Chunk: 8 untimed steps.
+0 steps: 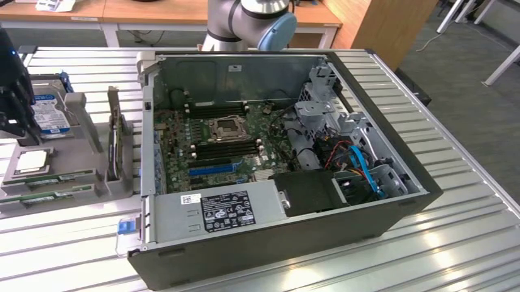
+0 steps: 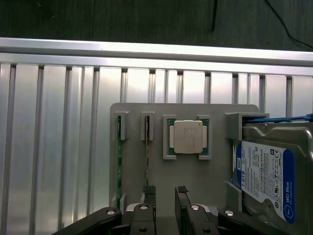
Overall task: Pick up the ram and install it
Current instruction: 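Pick up the ram and move it above insertion slot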
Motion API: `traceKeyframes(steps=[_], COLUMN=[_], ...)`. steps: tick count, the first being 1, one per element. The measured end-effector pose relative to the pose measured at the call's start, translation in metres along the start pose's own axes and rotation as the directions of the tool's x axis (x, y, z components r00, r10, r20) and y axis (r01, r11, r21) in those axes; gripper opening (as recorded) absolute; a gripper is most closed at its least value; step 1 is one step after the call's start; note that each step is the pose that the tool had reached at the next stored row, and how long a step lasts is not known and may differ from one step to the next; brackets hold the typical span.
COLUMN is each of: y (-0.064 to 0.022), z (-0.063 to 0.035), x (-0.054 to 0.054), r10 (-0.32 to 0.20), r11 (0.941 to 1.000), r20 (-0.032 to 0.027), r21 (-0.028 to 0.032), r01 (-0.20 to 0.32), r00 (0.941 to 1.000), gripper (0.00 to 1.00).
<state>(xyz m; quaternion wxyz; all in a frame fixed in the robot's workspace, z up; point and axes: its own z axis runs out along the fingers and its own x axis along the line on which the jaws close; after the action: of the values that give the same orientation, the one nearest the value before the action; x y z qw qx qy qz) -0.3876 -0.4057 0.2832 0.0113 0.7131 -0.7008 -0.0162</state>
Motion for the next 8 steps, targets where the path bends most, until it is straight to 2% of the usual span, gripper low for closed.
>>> traceKeyframes(steps=[8], y=[-0.0003], z=[0.0091], x=[0.0001], r10=[0.000], r11=[1.0000], r20=[-0.0001], r21=[-0.0002], r01=[0.000], r00=[1.0000], gripper=[0.29])
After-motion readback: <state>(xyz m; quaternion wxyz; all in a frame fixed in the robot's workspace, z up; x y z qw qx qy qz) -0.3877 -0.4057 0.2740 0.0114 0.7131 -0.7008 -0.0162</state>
